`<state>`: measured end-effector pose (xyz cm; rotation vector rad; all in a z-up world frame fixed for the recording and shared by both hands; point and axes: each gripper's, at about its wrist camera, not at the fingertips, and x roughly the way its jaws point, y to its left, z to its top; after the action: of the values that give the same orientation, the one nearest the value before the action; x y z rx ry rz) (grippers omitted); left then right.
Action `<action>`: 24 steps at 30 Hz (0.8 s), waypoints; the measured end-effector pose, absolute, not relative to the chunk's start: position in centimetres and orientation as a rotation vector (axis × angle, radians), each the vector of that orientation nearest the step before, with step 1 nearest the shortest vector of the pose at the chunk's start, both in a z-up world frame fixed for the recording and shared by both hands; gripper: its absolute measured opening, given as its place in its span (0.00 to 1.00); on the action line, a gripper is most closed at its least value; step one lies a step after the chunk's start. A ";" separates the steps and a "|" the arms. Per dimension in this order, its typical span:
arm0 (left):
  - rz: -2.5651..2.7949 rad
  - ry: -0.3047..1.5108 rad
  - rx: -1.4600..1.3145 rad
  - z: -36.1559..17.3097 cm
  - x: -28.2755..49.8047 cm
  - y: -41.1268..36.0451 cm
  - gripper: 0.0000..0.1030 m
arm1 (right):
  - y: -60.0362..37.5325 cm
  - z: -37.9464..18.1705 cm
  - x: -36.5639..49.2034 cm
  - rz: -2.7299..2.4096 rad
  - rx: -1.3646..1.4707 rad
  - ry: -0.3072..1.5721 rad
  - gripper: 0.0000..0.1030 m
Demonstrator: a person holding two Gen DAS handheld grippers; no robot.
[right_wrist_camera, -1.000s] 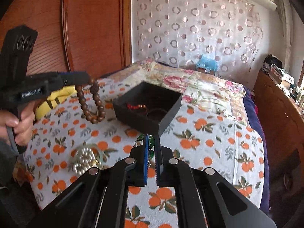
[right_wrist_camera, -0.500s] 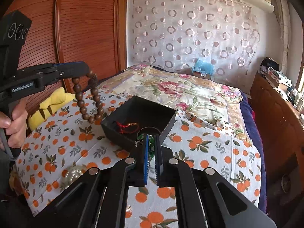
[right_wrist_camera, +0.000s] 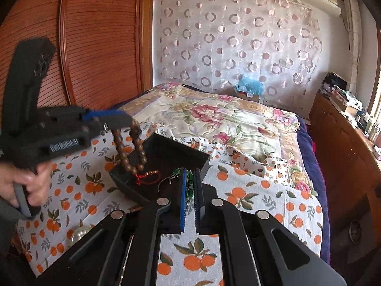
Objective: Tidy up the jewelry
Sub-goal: 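Carry the wooden bead bracelet into the black box and open the left tool, then withdraw the left tool from the box back to the pearls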
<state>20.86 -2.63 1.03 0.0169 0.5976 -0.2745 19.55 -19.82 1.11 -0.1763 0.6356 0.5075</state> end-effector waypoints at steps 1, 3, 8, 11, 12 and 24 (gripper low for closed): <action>-0.273 0.610 0.016 0.6 21.1 -2.6 0.12 | -19.7 1.2 19.8 0.508 -0.173 0.634 0.06; -0.268 0.617 0.010 0.2 21.3 -2.4 0.12 | -19.5 1.4 20.2 0.507 -0.169 0.632 0.06; -0.256 0.627 -0.005 -0.2 21.0 -1.7 0.13 | -18.9 1.3 21.3 0.516 -0.147 0.618 0.06; -0.251 0.631 0.003 -0.4 20.4 -1.4 0.17 | -18.6 1.0 22.2 0.516 -0.139 0.625 0.06; -0.251 0.631 0.004 -0.5 20.1 -1.3 0.23 | -18.5 0.8 22.4 0.518 -0.136 0.626 0.06; -0.232 0.657 0.030 -2.7 16.1 0.5 0.29 | -16.5 0.3 23.8 0.541 -0.118 0.635 0.06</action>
<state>16.08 0.53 -2.65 0.0302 0.6567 -0.2319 23.83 -16.45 0.35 -0.1176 0.6349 0.5406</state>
